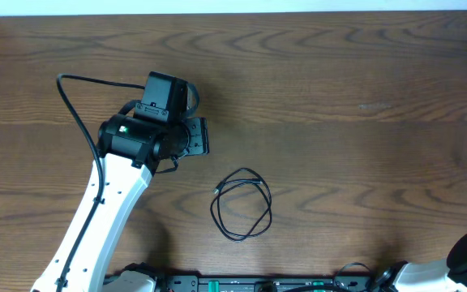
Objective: Untangle cables
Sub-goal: 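Move the right gripper to the long black cable and grasp it, then drag the black cable to the right table edge with the right gripper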
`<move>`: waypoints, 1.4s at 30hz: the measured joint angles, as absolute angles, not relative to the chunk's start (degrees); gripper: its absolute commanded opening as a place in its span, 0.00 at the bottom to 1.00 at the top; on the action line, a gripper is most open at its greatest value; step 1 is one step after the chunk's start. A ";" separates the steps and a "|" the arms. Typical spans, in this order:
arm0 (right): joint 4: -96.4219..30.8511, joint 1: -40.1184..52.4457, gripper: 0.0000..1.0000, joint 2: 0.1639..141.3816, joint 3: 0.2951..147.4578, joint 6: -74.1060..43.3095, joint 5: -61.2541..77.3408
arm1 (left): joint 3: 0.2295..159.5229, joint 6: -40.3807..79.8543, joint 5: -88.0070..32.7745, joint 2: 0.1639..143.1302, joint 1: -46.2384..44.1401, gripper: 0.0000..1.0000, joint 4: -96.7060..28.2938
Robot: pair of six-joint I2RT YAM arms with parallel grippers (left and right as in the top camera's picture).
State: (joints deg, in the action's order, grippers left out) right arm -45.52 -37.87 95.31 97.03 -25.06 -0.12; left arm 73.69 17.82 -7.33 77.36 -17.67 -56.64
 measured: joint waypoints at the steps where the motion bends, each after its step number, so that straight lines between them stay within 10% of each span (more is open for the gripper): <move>1: -45.52 -37.87 0.44 95.53 97.03 -24.93 -0.75 | 73.69 17.82 -7.33 77.36 -17.67 0.62 -56.62; 4: -45.50 -37.87 0.66 95.74 97.03 -24.21 -2.11 | 73.69 17.82 -7.33 77.36 -17.67 0.62 -56.62; 25: -70.08 -21.28 0.75 95.94 97.10 -3.60 19.11 | 73.58 17.82 -7.33 77.36 -17.67 0.62 -58.11; 42: -33.41 -17.39 0.71 98.06 79.64 -7.27 2.59 | 73.06 17.82 -7.33 77.38 -17.67 0.62 -58.33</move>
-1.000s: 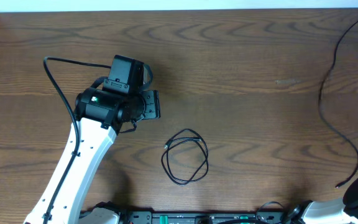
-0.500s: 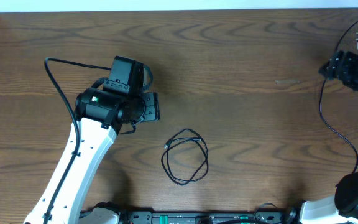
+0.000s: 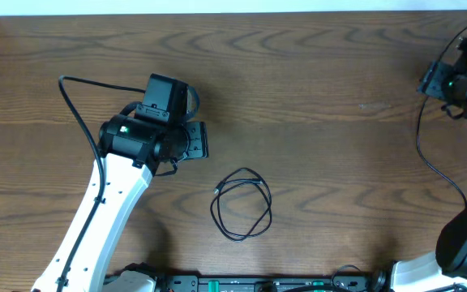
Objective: Untangle cables
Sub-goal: 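Drag the black cable to the right table edge with the right gripper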
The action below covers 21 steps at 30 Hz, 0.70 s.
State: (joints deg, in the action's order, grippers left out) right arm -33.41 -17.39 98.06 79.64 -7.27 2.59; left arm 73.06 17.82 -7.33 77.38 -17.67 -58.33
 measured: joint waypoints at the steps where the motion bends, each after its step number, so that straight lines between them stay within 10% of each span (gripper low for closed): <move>1: -30.85 -17.39 0.71 98.87 78.61 -7.38 2.48 | 73.06 17.82 -7.33 77.38 -17.67 0.62 -58.33; 13: -26.68 -17.34 0.57 112.53 76.71 -8.75 1.26 | 73.03 17.80 -7.33 77.36 -17.67 0.62 -58.33; 17: -25.87 -17.34 0.01 114.93 76.40 -10.50 1.13 | 73.03 17.82 -7.33 77.36 -17.67 0.62 -58.30; 21: -25.54 -17.34 0.01 114.67 76.34 -11.14 0.99 | 73.03 17.82 -7.33 77.36 -17.67 0.62 -58.33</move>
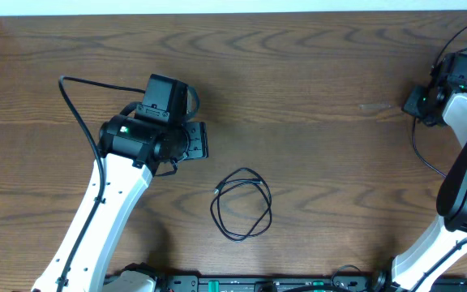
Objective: Untangle cables
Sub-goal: 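Drag the black cable to the right table edge with the right gripper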
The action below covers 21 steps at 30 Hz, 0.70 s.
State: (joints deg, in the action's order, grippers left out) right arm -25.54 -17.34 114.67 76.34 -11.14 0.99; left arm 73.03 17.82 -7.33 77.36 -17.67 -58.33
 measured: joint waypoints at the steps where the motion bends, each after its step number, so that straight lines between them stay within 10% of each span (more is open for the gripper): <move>1: -25.76 -17.34 0.01 114.39 76.34 -11.16 0.99 | 73.03 17.82 -7.33 77.38 -17.67 0.62 -58.35; 21: -28.95 -18.90 0.01 62.96 91.11 -4.54 10.59 | 72.88 17.82 -7.33 77.36 -17.67 0.61 -59.16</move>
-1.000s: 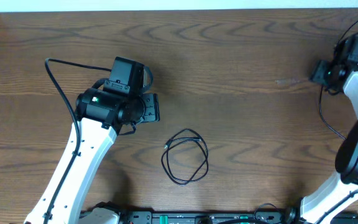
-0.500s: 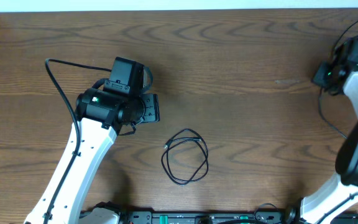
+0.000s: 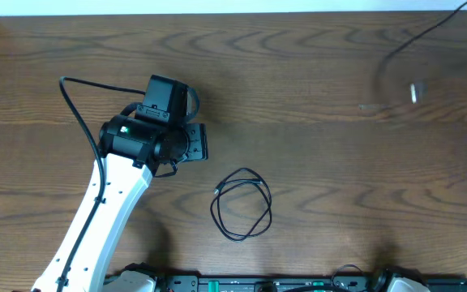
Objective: Untangle cables
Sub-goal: 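Drag the black cable to the right table edge with the right gripper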
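A thin black cable (image 3: 242,203) lies coiled in loose loops on the wooden table (image 3: 314,162), below centre. My left gripper (image 3: 199,140) points right, up and to the left of the coil and apart from it. From above its jaws read as one dark block, so their state is unclear. At the upper right a second thin cable (image 3: 392,61) shows as a blurred arc with a pale end piece (image 3: 413,92). My right gripper is out of view.
The left arm's white link (image 3: 96,219) runs from the bottom edge up to the wrist, with its own black lead (image 3: 71,97) looping to the left. Pale cable ends poke in at the right edge.
The right arm, which stood at the upper right edge, is gone from view. A blurred cable arc now shows where it was. The left arm and the coil are unchanged.
At first only the right arm's base showed at the lower right corner. Then the arm reached up to the upper right corner, then stood slightly lower and further left. Now it is out of view, with a blurred cable there. Coil and left arm stayed put.
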`<move>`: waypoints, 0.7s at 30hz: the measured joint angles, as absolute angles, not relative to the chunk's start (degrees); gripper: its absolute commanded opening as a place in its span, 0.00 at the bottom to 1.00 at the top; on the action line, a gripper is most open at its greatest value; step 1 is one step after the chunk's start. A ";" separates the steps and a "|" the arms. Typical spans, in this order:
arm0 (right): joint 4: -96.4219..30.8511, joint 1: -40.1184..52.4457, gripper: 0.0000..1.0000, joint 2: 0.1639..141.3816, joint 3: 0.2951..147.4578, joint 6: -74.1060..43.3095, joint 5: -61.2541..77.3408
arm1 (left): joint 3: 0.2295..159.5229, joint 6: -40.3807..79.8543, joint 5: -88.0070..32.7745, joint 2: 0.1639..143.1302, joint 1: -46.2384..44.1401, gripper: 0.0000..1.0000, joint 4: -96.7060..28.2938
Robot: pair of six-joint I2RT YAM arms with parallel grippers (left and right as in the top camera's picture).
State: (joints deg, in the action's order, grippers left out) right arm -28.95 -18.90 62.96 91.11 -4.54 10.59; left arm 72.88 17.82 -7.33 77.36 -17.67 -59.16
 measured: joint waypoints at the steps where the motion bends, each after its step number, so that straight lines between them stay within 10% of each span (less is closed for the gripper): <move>1: -27.94 -18.90 0.01 62.19 91.11 -4.49 10.59 | 72.88 17.82 -7.33 77.36 -17.67 0.61 -59.24; 21: -27.49 -18.90 0.01 84.33 90.70 -9.43 -12.60 | 72.88 17.82 -7.33 77.38 -17.67 0.61 -59.40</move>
